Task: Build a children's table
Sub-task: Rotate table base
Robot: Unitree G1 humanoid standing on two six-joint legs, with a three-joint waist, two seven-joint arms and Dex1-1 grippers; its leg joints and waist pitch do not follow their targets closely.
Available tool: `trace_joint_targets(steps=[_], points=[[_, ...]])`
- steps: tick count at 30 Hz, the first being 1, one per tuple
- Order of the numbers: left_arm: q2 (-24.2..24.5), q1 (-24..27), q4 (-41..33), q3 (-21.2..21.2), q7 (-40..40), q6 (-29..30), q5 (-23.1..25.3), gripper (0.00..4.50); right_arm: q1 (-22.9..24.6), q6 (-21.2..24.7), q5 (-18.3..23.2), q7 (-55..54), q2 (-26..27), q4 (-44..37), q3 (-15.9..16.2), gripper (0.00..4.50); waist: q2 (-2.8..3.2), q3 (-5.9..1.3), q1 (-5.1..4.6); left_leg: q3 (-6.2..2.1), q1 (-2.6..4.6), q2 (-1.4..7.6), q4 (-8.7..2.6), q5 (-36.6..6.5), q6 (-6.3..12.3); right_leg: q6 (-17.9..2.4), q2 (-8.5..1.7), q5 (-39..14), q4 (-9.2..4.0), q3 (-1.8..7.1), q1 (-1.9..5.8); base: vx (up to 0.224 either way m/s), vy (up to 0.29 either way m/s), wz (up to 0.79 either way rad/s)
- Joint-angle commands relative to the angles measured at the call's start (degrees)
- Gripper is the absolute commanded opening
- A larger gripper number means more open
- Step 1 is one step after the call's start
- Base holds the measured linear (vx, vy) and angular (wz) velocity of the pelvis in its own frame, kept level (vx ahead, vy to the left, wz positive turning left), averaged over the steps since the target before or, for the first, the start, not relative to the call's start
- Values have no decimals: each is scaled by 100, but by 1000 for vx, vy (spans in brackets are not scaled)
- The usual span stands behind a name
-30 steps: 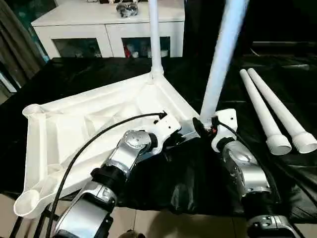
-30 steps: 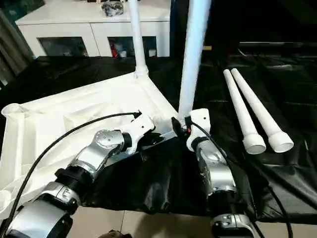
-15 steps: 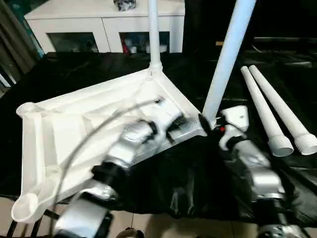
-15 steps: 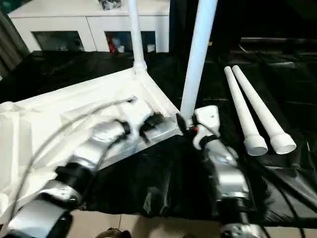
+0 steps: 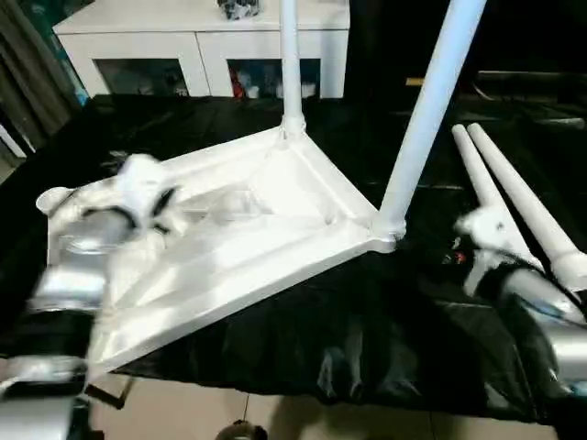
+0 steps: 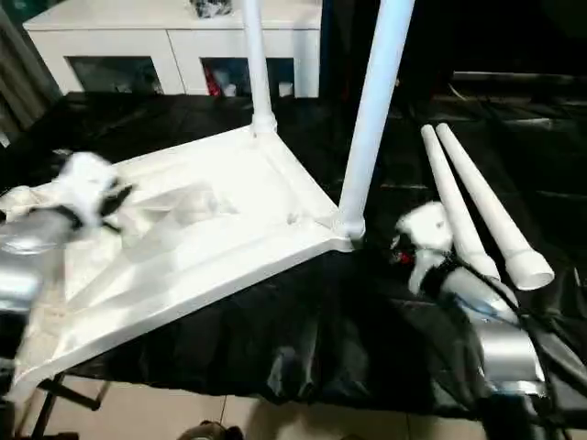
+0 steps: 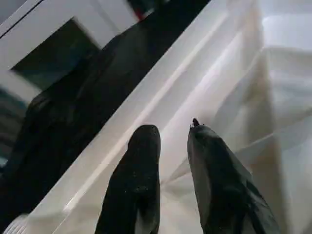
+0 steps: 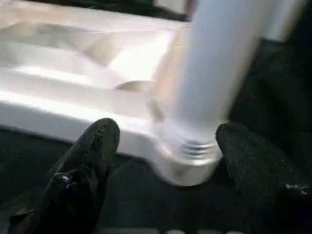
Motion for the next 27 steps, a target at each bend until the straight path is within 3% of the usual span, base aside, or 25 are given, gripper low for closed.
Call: trace_joint_targets(steps=[1,2,3,4,6,9,10,15,16,18,19,27], points=[[259,111,3,-4,8,270,183,73,66,170,90,314,-69,-229,296,363,-60,-367,11,-143,172,222,-403,-1330,264,-1075,-267,-1033,-362,193,216,0,0,0],[299,138,4,-11,-15,363,199,73,71,211,76,329,-58,-242,353,363,-47,-370,4,-152,166,219,-408,-1307,256,-1077,-265,-1012,-350,188,216,0,0,0],[338,174,-20,-22,-39,498,190,41,69,270,73,335,-44,-257,415,363,-51,-361,-4,-150,155,215,-414,-1321,248,-1073,-270,-1035,-355,190,215,0,0,0],[423,233,-41,-126,-195,637,213,29,19,428,19,240,22,-199,507,334,-38,-366,-5,-155,164,215,-418,-1340,215,-1098,-277,-1076,-358,190,211,0,0,0],[486,289,-82,-222,-343,863,229,29,-64,517,-136,78,100,-68,609,327,4,-371,-4,-156,180,216,-419,-1391,145,-1139,-275,-1056,-356,196,191,0,0,0],[570,356,-149,-358,-464,1184,330,0,-208,579,-360,-147,233,162,737,292,-10,-374,-17,-153,178,206,-423,-1373,65,-1200,-271,-952,-337,195,187,0,0,0],[640,364,-125,-452,-479,1330,439,0,-342,575,-461,-270,342,358,817,283,24,-373,-17,-150,183,205,-422,-1443,34,-1205,-269,-927,-344,197,180,0,0,0],[781,341,-51,-658,-663,1468,535,0,-639,513,-636,-432,554,781,1066,239,2,-384,2,-159,183,195,-413,-1419,8,-1256,-278,-756,-319,197,199,0,0,0],[817,332,-72,-766,-919,1479,498,0,-790,481,-718,-503,643,997,1162,234,-37,-386,4,-162,176,195,-418,-1369,13,-1280,-281,-731,-311,193,208,0,0,0],[886,351,-170,-950,-1334,1453,470,0,-964,466,-832,-561,707,1267,1241,220,-19,-384,4,-158,177,193,-416,-1370,2,-1313,-283,-799,-302,196,193,0,0,0],[927,362,-328,-1061,-1622,1533,381,0,-1093,381,-957,-596,728,1505,1305,207,-50,-383,9,-156,183,205,-420,-1359,-8,-1322,-300,-819,-302,205,194,0,0,0],[1226,451,-955,-1547,-2865,1711,102,0,-1624,20,-1100,-737,938,2373,1344,149,-79,-369,-13,-137,191,199,-417,-1341,-40,-1388,-291,-775,-274,216,202,0,0,0]])
